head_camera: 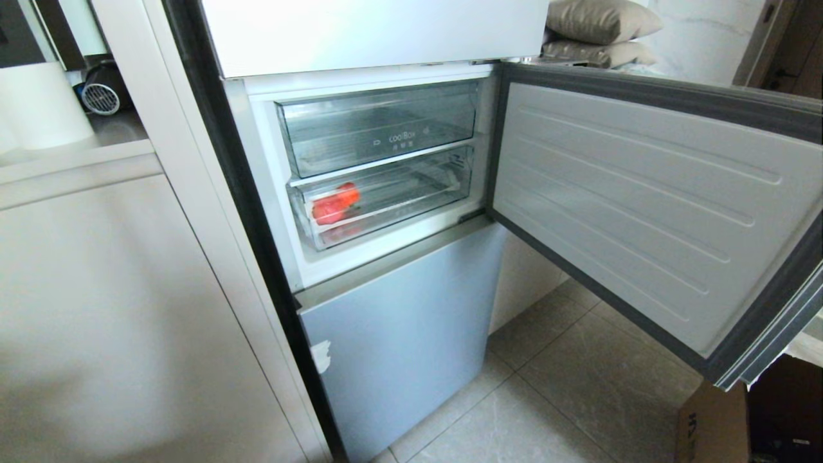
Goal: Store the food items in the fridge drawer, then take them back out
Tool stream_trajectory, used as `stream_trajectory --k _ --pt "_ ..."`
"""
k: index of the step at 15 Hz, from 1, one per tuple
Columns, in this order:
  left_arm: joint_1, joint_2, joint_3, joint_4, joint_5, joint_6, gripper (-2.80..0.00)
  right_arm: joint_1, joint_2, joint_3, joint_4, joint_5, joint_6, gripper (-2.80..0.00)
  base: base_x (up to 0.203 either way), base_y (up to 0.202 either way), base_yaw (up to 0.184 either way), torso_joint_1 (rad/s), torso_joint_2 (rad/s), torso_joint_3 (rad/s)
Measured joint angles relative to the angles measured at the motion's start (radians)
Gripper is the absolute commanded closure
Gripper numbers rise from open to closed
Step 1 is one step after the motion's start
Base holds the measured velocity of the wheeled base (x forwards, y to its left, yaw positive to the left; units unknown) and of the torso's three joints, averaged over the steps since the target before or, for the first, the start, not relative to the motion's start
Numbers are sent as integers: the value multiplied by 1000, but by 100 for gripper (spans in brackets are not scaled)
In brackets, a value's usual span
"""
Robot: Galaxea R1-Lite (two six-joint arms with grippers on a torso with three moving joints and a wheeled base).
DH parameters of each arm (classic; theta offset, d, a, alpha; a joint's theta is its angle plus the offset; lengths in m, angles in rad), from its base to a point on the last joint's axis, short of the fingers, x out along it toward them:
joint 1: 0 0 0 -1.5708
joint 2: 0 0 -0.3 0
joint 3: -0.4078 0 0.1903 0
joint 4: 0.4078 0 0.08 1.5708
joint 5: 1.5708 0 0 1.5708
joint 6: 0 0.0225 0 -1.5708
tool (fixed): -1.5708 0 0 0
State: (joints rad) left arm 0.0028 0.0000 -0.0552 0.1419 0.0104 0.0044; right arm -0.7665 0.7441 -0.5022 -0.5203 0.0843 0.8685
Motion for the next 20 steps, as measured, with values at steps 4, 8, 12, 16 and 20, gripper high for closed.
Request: stream_trajectory --k 4,8,12,16,20 --pt "0 0 0 0 0 0 0 -115 254 -55 -149 204 145 0 0 0 0 0 0 0" --pt "0 0 0 0 0 0 0 -114 437 -145 -223 286 226 0 0 0 0 0 0 0" --pt "0 0 0 0 0 0 0 -75 526 -211 -221 494 318 0 0 0 0 0 0 0" --pt "0 0 0 0 0 0 0 -27 547 -217 -215 767 433 0 0 0 0 0 0 0" --pt "-1 0 0 0 0 0 0 21 424 -148 -215 945 567 0 0 0 0 0 0 0"
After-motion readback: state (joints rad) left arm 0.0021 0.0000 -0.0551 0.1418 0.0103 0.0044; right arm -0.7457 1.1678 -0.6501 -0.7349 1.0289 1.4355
